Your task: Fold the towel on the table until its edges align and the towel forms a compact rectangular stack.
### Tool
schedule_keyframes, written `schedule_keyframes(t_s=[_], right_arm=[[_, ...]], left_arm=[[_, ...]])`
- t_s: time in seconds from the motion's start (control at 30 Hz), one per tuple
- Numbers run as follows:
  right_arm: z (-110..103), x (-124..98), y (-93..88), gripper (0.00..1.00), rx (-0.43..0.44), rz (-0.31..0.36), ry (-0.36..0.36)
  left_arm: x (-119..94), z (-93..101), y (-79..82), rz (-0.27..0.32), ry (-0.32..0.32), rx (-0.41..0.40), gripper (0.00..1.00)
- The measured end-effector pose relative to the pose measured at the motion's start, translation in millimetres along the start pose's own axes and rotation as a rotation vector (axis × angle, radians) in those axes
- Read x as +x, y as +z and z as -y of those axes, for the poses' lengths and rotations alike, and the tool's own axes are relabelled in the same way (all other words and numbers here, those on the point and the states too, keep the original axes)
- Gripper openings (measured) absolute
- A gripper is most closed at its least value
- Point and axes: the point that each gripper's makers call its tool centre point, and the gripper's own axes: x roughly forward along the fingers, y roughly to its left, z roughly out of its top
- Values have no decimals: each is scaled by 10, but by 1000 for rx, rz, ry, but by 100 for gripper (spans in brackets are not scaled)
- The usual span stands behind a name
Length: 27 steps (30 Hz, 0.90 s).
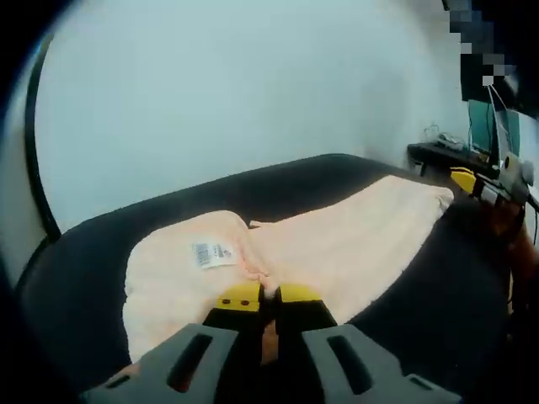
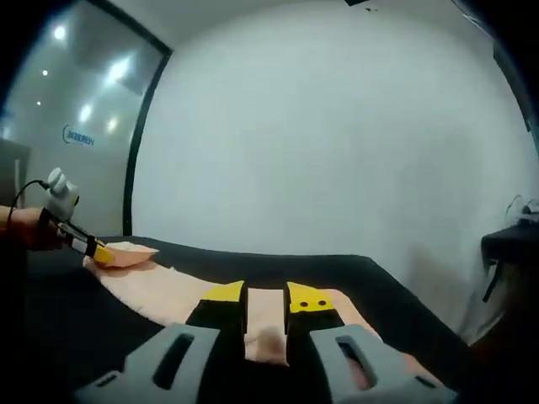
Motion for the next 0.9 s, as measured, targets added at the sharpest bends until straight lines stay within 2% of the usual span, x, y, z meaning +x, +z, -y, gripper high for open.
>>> schedule_keyframes(t_s=[0.03, 0.23, 0.3, 0.33, 0.37, 0.4, 0.47, 0.5, 0.53, 0.57, 0.6, 0.63, 0.67, 0.7, 0.73, 0.77, 0.8, 0.83, 0.9], right_arm=[[5, -1, 1, 15, 1, 0, -1], [27, -11, 6, 15, 17, 2, -7], [23, -6, -4, 15, 13, -2, -6], [19, -4, -7, 15, 12, -4, -5], [14, -1, -14, 15, 8, -7, -4], [10, 1, -20, 15, 6, -10, -4], [3, 5, -22, 15, 3, -12, 0], [1, 8, -21, 15, -1, -11, -1], [-4, 11, -19, 15, -3, -11, 0], [-5, 17, -21, 15, -5, -12, 0], [-11, 22, -27, 15, -7, -15, 2], [-12, 23, -30, 15, -8, -16, 3], [-13, 23, -32, 15, -9, -17, 3], [-9, 22, -32, 15, -11, -18, 1], [-4, 20, -33, 15, -10, -18, -1], [5, 17, -37, 15, -9, -20, -4], [13, 15, -41, 15, -7, -21, -6], [24, 17, -44, 15, -4, -22, -9], [39, 11, -44, 15, -2, -22, -14]], left_arm=[[-3, 77, -21, -10, -7, 16, 9], [0, 231, -162, -64, -10, 83, 11], [-51, 348, -190, -97, -70, 94, 21], [-79, 404, -148, -96, -123, 73, 29], [-133, 456, -48, -85, -183, 13, 41], [-195, 467, 115, -61, -230, -52, 45], [-304, 349, 480, 2, -287, -109, 44], [-311, 193, 636, 18, -272, -108, 44], [-261, -27, 791, 37, -242, -68, 42], [-195, -235, 876, 37, -203, -16, 37], [-80, -407, 894, 17, -169, 39, 31], [56, -526, 850, -25, -159, 148, 25], [218, -618, 798, -54, -157, 295, 26], [384, -727, 688, -99, -135, 390, 26], [493, -823, 439, -228, -131, 489, 26], [589, -942, 305, -296, -105, 566, 27], [631, -999, 197, -328, -80, 608, 28], [676, -964, 113, -351, -118, 633, 27], [785, -867, 84, -335, -154, 550, 28]])
